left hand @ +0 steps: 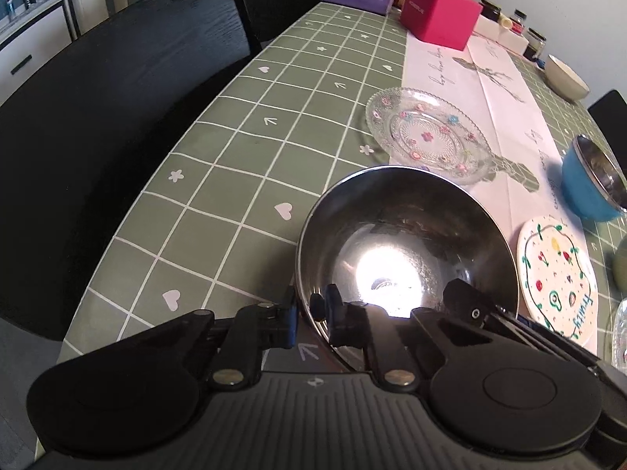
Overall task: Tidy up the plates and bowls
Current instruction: 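Lift the orange bowl with both grippers and carry it toward the table edge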
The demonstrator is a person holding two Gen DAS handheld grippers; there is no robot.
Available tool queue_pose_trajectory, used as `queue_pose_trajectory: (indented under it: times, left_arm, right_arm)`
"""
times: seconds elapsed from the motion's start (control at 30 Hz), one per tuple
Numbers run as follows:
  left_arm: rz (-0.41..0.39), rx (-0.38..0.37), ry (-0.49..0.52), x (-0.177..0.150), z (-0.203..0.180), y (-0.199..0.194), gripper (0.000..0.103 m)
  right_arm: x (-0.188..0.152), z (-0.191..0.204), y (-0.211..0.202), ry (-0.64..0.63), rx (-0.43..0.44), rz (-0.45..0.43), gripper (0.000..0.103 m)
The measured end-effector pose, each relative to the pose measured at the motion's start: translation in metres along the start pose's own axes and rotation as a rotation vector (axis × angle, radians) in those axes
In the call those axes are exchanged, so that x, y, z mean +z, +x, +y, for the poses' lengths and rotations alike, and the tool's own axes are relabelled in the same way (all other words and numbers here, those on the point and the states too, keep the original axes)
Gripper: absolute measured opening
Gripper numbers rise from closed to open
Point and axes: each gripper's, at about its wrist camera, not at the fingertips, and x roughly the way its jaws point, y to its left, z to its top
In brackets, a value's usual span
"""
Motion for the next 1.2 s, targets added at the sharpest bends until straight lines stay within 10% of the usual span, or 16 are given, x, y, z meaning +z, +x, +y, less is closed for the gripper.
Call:
queue_pose_trajectory:
  times: [0.6,1.2]
  left_arm:
    - [-0.071,0.031,0.111,-0.012,-0.031,-0.052,0.015]
    - [-0.031,-0.148,0.262,-0.119,-0.109,-0.124,0.016]
  right_arm:
    - [0.002,-0.004,-0.046,-0.017,-0.023,-0.038,0.013]
    - [-0.06,-0.074,-0.189,-0.069,-0.156,-0.027,0.014]
